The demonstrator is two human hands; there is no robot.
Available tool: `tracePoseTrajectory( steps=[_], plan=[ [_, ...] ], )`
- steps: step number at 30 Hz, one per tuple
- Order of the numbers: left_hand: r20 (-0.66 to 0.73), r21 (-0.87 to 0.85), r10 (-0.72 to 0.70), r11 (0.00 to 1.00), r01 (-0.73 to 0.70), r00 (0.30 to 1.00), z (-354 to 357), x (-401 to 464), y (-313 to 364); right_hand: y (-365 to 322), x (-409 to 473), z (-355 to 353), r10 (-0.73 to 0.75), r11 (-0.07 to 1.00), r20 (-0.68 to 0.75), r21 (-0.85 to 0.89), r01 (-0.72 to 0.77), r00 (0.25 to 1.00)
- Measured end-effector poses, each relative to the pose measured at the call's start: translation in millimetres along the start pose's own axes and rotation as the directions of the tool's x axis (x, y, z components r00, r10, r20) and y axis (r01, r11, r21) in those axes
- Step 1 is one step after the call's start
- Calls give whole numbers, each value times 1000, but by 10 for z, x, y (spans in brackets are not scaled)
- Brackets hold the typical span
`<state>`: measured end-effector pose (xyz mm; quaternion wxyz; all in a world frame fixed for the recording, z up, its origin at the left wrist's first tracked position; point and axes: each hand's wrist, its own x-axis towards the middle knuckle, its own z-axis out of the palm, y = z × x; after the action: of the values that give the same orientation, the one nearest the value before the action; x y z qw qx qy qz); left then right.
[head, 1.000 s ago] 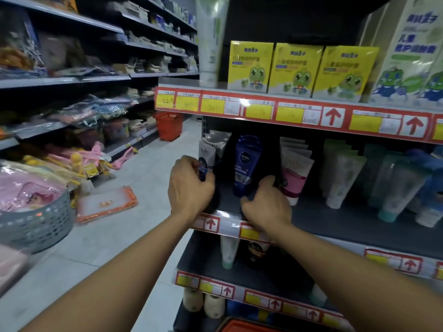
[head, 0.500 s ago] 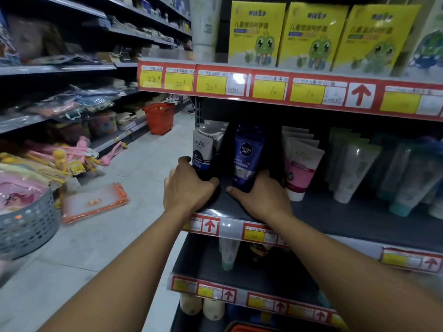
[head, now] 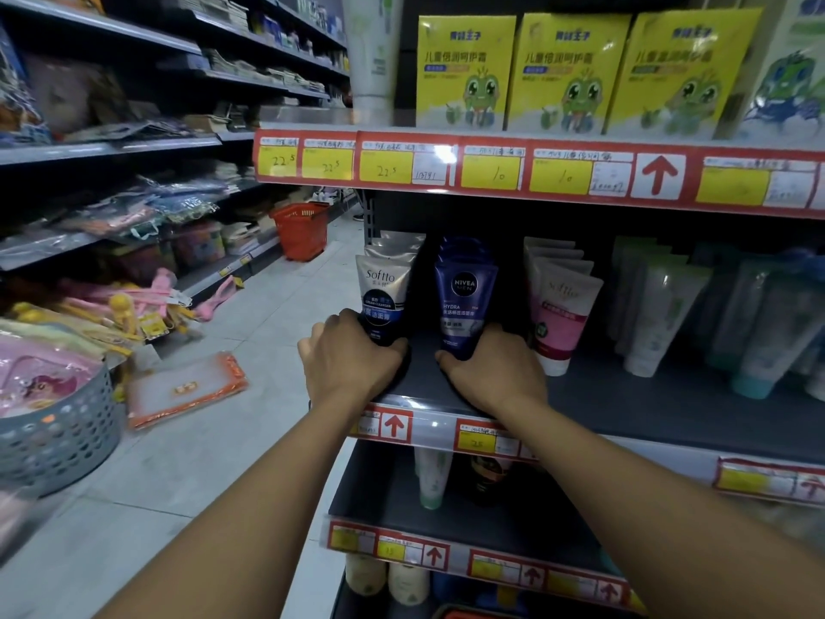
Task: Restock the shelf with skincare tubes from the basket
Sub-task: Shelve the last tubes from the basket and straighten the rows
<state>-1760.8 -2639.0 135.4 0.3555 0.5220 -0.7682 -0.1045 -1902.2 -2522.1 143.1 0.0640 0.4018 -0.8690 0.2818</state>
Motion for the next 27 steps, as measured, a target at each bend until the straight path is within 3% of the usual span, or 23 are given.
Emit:
tracePoseTrajectory(
  steps=[21,27],
  plan=[
    [-43,63,12,998,-10,999,-20,-41,43,-40,-104,-24,-7,995,-70,-96,0,998],
    [-196,-214,-30,977,-13,980,-99,-145,66,-69,-165,-89,36,993,-114,-111,-49,993]
  ],
)
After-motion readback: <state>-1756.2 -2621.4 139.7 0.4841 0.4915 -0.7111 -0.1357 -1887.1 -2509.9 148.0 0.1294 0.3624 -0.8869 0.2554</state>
